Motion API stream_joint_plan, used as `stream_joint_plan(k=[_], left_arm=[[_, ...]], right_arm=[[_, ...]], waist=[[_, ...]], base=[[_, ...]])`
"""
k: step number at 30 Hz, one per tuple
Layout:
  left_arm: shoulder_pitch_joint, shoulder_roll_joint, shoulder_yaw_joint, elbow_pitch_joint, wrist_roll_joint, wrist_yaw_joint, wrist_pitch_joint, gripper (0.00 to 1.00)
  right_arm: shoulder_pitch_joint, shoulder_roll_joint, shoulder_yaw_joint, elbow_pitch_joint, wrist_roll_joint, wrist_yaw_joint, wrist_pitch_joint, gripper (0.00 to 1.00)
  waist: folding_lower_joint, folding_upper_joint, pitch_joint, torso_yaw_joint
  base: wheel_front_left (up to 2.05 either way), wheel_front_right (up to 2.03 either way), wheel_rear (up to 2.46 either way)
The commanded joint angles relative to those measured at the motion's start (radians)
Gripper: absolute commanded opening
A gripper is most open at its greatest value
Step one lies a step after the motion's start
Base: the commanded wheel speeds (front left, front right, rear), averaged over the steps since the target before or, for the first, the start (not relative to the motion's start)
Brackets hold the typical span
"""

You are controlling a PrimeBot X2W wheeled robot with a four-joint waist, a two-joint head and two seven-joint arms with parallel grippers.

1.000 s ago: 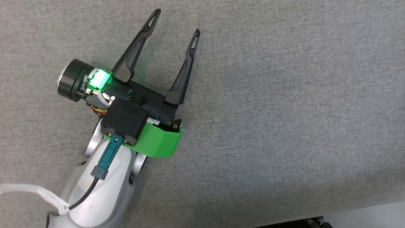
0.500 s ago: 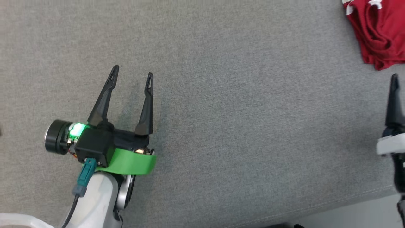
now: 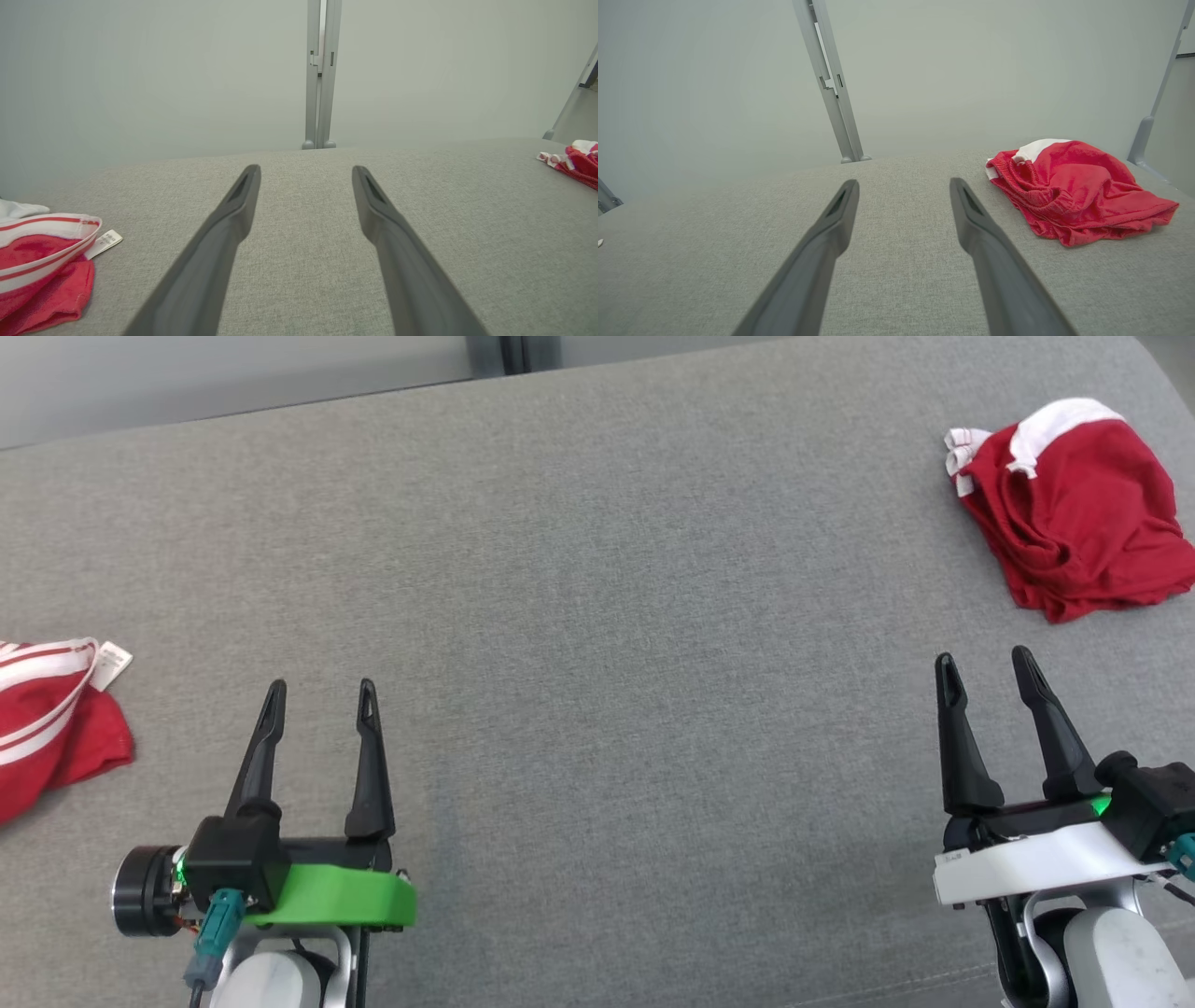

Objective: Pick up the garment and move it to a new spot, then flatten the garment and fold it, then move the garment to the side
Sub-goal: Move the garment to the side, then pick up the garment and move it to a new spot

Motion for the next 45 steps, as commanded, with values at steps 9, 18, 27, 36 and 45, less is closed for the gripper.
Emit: stream_joint_plan(k=[9, 18, 27, 36, 45], left_arm=[[0.076, 0.027, 0.002, 0.045, -0.021, -0.004, -0.008, 1.0], [0.09, 0.022, -0.013, 0.076, -0.029, -0.018, -0.014, 1.0], [0.09, 0.02, -0.018, 0.092, -0.031, -0.02, -0.022, 1.0], [0.047, 0.013, -0.022, 0.096, -0.031, -0.023, -0.024, 1.0], [-0.012, -0.015, 0.012, 0.112, -0.055, -0.034, -0.031, 1.0]], right_arm=[[0.086, 0.005, -0.025, -0.055, -0.04, -0.001, 0.071, 1.0], [0.134, -0.004, -0.035, -0.098, -0.047, -0.001, 0.113, 1.0], [0.157, -0.009, -0.04, -0.115, -0.036, -0.001, 0.121, 1.0], [0.164, -0.007, -0.048, -0.124, -0.045, -0.001, 0.117, 1.0], [0.109, -0.041, -0.008, -0.169, -0.052, -0.001, 0.138, 1.0]], waist=[[0.0, 0.0, -0.136, 0.109], [0.0, 0.0, -0.165, 0.127], [0.0, 0.0, -0.176, 0.132], [0.0, 0.0, -0.16, 0.189], [0.0, 0.0, -0.103, 0.378]], base=[[0.0, 0.0, 0.0], [0.0, 0.0, 0.0], [0.0, 0.0, 0.0], [0.0, 0.0, 0.0], [0.0, 0.0, 0.0]])
